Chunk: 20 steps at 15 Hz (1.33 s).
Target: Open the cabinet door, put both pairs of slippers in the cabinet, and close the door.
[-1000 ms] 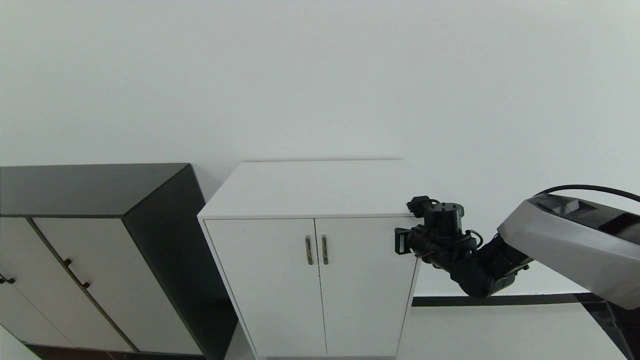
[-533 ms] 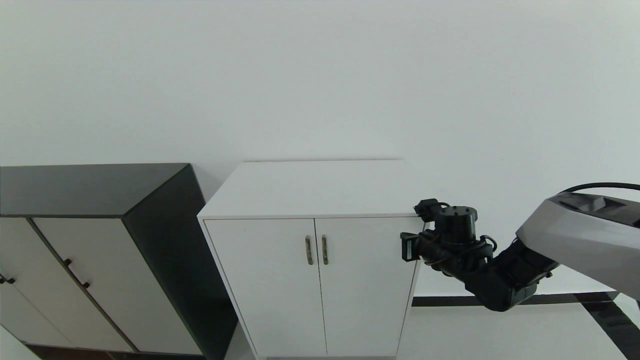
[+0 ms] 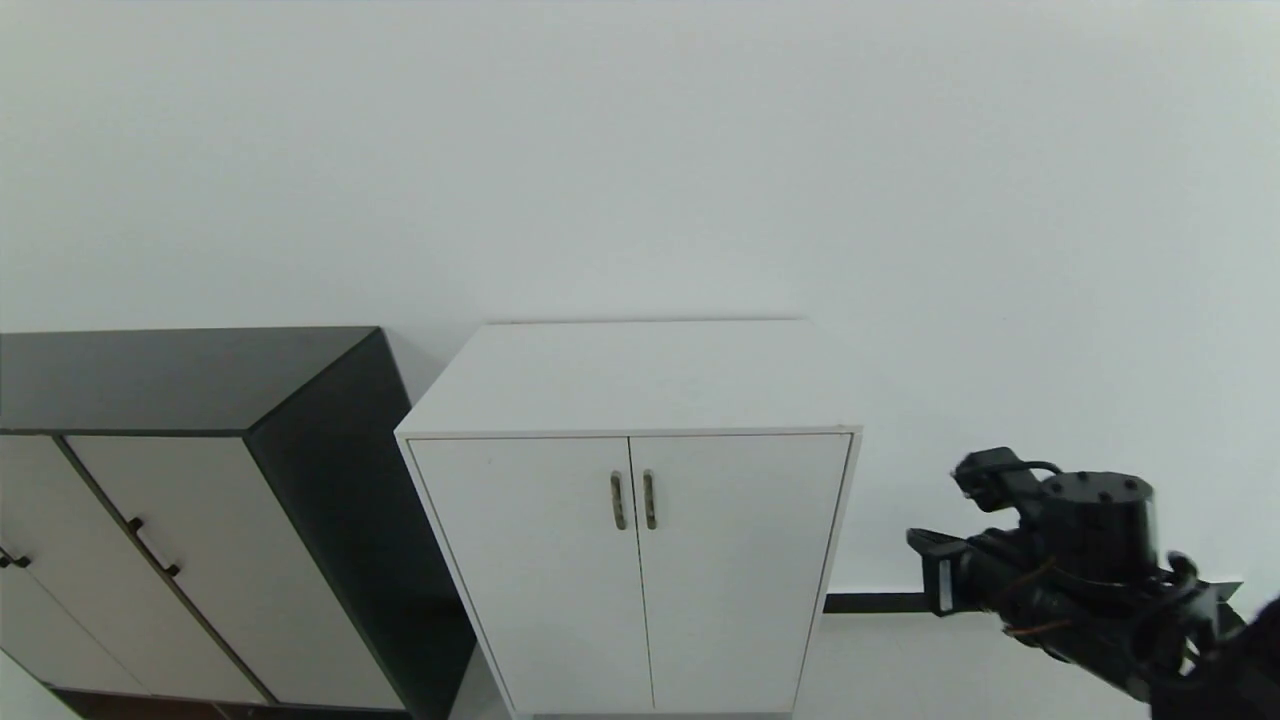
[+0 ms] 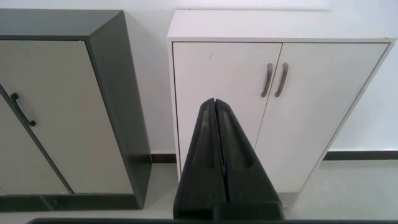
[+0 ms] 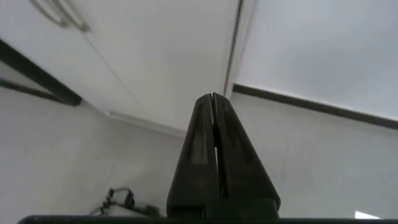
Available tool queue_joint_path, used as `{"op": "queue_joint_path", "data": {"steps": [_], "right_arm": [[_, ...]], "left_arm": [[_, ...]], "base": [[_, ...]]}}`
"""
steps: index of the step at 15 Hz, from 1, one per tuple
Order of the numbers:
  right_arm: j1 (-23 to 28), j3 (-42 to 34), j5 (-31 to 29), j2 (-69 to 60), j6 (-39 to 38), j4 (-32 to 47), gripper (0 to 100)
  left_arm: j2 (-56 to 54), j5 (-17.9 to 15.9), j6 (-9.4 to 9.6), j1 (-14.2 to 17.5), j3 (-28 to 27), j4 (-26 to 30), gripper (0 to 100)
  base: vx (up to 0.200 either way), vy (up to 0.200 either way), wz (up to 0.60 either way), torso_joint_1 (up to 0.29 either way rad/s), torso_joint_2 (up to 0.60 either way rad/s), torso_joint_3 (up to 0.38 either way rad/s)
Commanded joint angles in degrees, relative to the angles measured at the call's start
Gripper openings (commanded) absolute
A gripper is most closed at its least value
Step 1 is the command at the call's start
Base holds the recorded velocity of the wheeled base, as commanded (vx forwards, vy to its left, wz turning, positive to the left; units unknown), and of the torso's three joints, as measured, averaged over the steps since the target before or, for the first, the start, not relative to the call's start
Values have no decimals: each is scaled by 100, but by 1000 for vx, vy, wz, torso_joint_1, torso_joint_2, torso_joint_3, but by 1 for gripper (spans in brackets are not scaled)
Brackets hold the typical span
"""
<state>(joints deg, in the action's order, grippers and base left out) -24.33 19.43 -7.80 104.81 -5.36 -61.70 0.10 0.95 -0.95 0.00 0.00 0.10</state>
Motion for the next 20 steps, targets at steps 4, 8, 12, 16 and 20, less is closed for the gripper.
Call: {"op": "queue_joint_path", "data": {"steps": [4, 8, 12, 16, 20], "right_arm": [[1150, -1943, -151, -2853, 325, 720, 0], [1326, -1943, -125, -5278, 325, 3181, 0], [1317, -1934, 130, -7353, 317, 5440, 0], [1238, -1943, 508, -8064, 325, 5915, 0], [1168, -1943, 921, -8275, 343, 5924, 0]], "left_arm": [[-1, 2, -10, 0, 0, -1, 0], [8, 2, -19, 0, 0, -1, 0], [8, 2, -10, 0, 0, -1, 0], [8, 2, -10, 0, 0, -1, 0], [8, -7, -10, 0, 0, -1, 0]], "base": [[0, 0, 0, 0, 0, 0], [0, 0, 0, 0, 0, 0], [0, 0, 0, 0, 0, 0], [0, 0, 0, 0, 0, 0], [0, 0, 0, 0, 0, 0]]}}
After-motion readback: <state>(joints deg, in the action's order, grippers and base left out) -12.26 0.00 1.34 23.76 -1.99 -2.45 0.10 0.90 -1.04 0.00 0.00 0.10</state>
